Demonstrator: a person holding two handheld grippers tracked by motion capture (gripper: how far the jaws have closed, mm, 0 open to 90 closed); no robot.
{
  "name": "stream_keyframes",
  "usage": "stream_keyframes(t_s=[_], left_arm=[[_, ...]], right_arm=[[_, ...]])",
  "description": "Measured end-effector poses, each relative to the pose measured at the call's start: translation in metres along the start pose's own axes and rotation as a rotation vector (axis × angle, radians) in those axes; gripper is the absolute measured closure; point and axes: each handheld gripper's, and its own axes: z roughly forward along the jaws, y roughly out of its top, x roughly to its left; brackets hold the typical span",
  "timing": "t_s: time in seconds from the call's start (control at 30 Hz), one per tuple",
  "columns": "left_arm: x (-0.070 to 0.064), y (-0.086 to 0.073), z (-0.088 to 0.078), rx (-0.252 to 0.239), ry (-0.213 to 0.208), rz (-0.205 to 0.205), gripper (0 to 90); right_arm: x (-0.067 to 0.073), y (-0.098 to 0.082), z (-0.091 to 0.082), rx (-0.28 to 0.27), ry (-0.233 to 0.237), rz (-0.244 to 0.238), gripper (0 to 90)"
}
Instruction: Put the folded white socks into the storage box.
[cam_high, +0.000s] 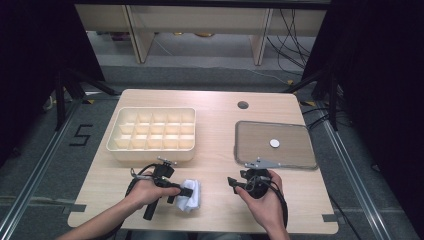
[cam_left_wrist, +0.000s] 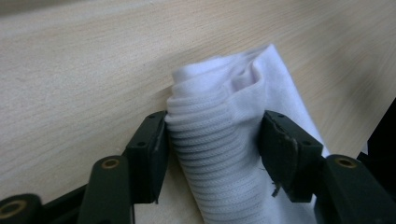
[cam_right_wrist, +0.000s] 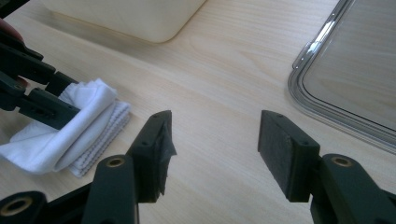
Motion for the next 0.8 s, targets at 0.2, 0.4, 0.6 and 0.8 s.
stream_keyframes(t_s=[0.2,0.4,0.6,0.8], left_arm=[[-0.001,-0.001,0.003,-0.012,-0.009,0.030,56.0],[-0.002,-0.003,0.003,-0.027,-0.009,0.093,67.5],[-0.007,-0.006,0.004,-0.074,-0.010,0.108,71.2],[-0.010,-0.007,0.000,-0.106,-0.030,0.169,72.1]], right_arm=[[0.002,0.001,0.000,-0.010,0.008,0.000,46.1],[0.002,0.001,0.000,-0.008,0.013,0.001,46.3],[0.001,0.000,-0.001,0.008,0.009,0.009,46.9],[-0.001,-0.001,-0.001,0.009,-0.004,0.007,47.6]])
